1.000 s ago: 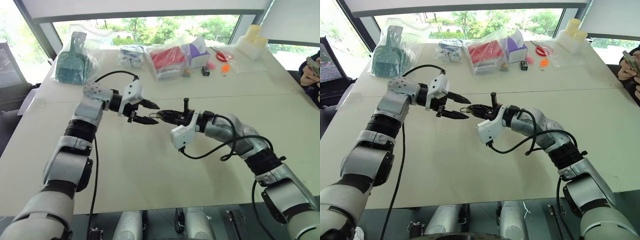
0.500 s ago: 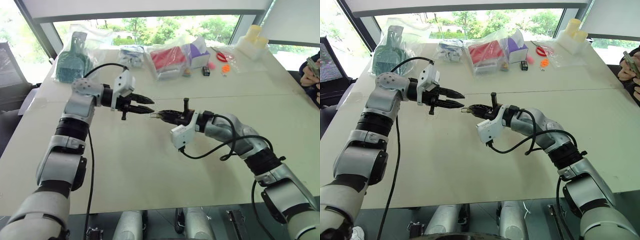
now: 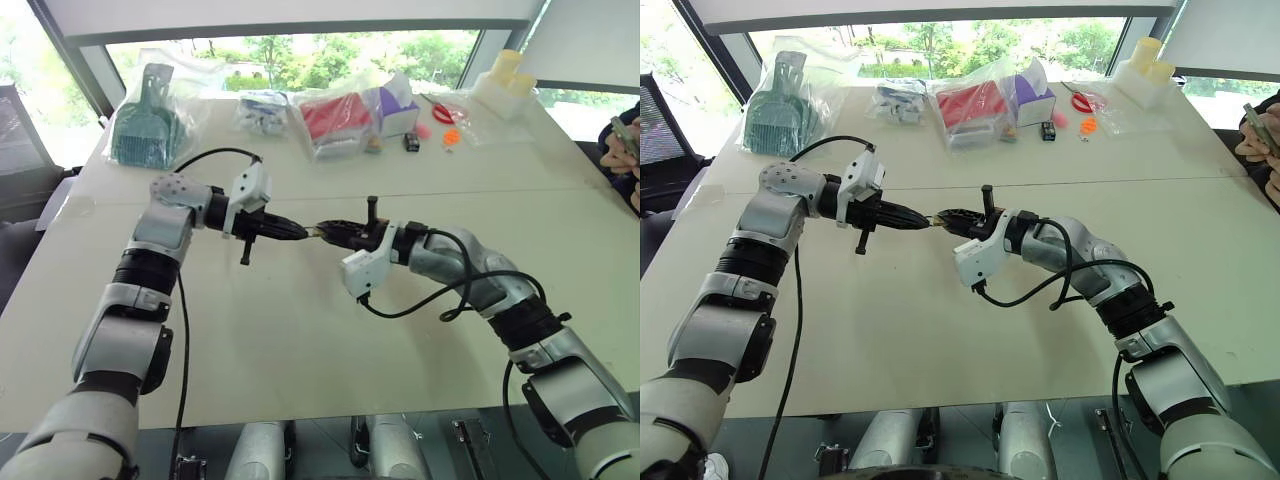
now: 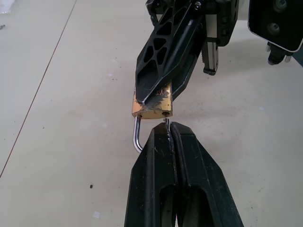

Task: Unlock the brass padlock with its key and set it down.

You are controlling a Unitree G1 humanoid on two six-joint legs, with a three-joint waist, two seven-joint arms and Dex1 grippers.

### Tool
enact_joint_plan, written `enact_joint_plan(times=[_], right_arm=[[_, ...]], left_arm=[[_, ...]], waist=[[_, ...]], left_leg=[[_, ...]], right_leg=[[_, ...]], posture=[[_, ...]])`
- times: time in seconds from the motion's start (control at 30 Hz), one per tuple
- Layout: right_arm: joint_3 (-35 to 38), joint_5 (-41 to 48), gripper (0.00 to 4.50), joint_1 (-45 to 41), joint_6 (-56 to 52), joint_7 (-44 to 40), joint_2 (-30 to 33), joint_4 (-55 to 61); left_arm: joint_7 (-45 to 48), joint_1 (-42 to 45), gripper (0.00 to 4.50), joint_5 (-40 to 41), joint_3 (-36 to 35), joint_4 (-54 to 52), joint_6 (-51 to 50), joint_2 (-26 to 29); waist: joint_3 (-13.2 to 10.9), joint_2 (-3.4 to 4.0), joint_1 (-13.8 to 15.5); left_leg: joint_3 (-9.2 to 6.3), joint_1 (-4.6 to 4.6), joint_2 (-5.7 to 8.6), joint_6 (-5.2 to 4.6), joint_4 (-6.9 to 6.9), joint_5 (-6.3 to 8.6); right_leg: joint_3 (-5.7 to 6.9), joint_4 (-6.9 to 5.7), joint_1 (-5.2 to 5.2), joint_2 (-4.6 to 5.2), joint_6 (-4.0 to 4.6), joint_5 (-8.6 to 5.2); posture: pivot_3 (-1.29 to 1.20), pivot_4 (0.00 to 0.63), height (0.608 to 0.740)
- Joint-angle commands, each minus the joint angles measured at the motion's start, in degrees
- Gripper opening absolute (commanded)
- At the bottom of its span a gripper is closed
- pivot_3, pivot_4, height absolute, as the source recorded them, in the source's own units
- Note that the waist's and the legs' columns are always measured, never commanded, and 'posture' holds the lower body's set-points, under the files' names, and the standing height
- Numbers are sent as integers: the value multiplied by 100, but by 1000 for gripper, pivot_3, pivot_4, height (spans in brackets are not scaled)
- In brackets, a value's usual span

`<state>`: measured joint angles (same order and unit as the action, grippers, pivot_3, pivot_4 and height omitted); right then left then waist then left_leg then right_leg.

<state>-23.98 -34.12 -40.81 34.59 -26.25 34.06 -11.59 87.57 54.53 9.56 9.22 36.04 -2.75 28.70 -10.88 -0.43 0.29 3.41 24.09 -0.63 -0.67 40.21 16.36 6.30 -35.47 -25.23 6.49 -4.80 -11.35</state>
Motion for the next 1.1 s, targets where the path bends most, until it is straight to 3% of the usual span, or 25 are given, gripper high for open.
enact_joint_plan(times=[0.03,0.7,1.1], right_arm=[[151,78,0,-172,19,36,-57,96],[107,126,0,-138,-16,-38,-122,-34],[-257,-555,0,-347,335,747,-217,-2160]], left_arm=[[-243,48,18,-160,7,104,342,-23],[-823,183,18,-205,-148,687,690,-99],[-917,-757,18,-131,-198,-423,307,447]], waist=[[0,0,-1],[0,0,-4],[0,1,-81]], left_leg=[[0,0,0,0,0,0],[1,0,0,0,0,0],[4,-4,-2,1,-6,-1]], right_leg=[[0,0,0,0,0,0],[1,0,0,0,0,0],[-3,0,0,0,1,0]], posture=[[0,150,740],[0,150,740],[0,150,740]])
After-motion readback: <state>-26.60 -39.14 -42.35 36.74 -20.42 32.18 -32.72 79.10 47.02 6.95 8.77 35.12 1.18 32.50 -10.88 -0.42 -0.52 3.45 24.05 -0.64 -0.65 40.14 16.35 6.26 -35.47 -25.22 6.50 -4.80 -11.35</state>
